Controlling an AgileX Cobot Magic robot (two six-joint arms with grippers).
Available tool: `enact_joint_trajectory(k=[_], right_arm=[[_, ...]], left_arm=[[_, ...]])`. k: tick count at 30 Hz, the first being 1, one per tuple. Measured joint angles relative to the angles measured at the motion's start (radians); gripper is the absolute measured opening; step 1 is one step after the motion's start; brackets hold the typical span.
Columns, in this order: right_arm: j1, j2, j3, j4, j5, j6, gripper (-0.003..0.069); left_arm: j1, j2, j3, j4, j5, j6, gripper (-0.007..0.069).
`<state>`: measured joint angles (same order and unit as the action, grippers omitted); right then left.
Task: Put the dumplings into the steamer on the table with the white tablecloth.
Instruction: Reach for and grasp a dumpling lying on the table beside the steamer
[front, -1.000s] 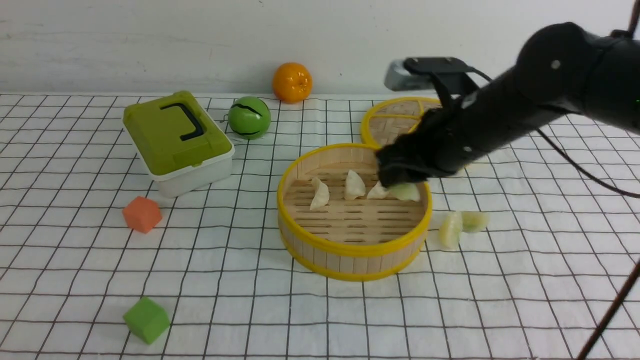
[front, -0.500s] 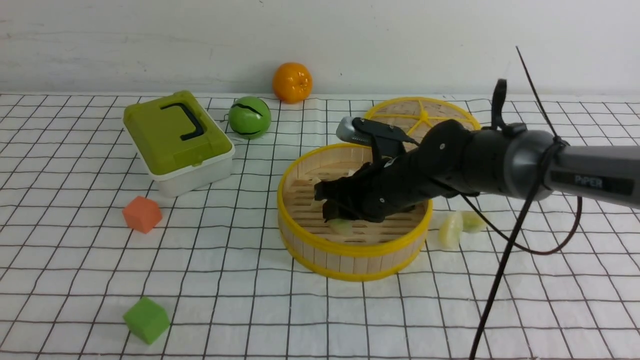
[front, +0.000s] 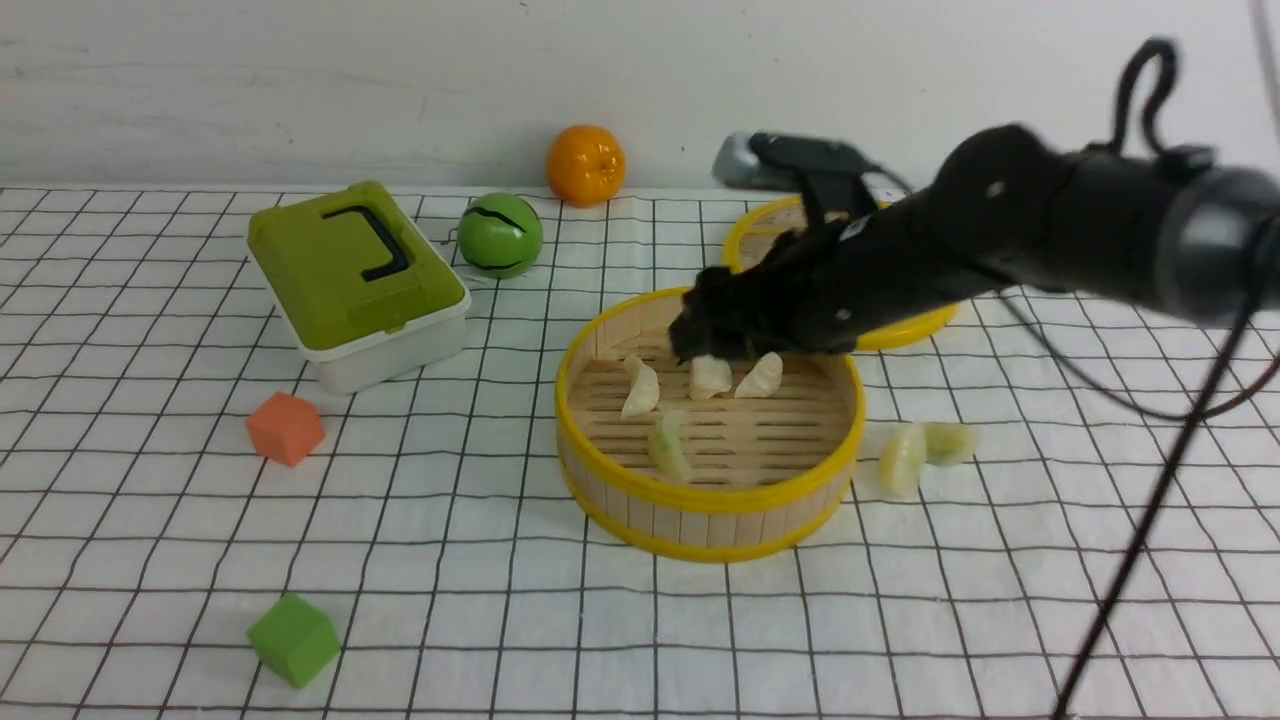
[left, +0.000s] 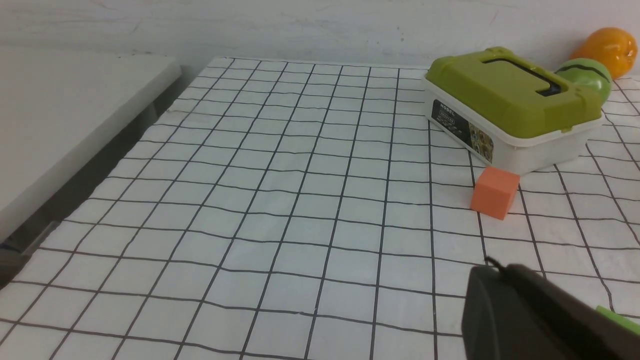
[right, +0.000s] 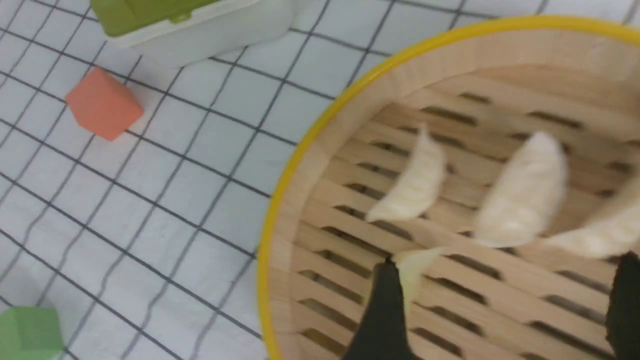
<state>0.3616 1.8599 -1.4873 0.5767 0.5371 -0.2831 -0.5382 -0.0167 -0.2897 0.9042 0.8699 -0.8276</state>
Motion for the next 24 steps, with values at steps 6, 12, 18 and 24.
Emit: enact_joint_trajectory(k=[6,12,18,24], right_arm=[[-0.185,-0.043,0.003,-0.19,0.179,0.031,0.0472],[-0.231,0.044,0.063,-0.195,0.198,0.128,0.0449],[-0.193,0.134,0.075,-0.184,0.1,0.141,0.0444],[-0.191,0.173,0.075,-0.18,0.036,0.142,0.0388]], left_arm=[[0.0,0.0,0.0,0.0,-0.001,0.0,-0.0013],[0.0,0.0,0.0,0.0,-0.003,0.0,-0.0012],[0.0,0.0,0.0,0.0,-0.003,0.0,-0.0012],[0.0,0.0,0.0,0.0,-0.003,0.0,-0.0012]])
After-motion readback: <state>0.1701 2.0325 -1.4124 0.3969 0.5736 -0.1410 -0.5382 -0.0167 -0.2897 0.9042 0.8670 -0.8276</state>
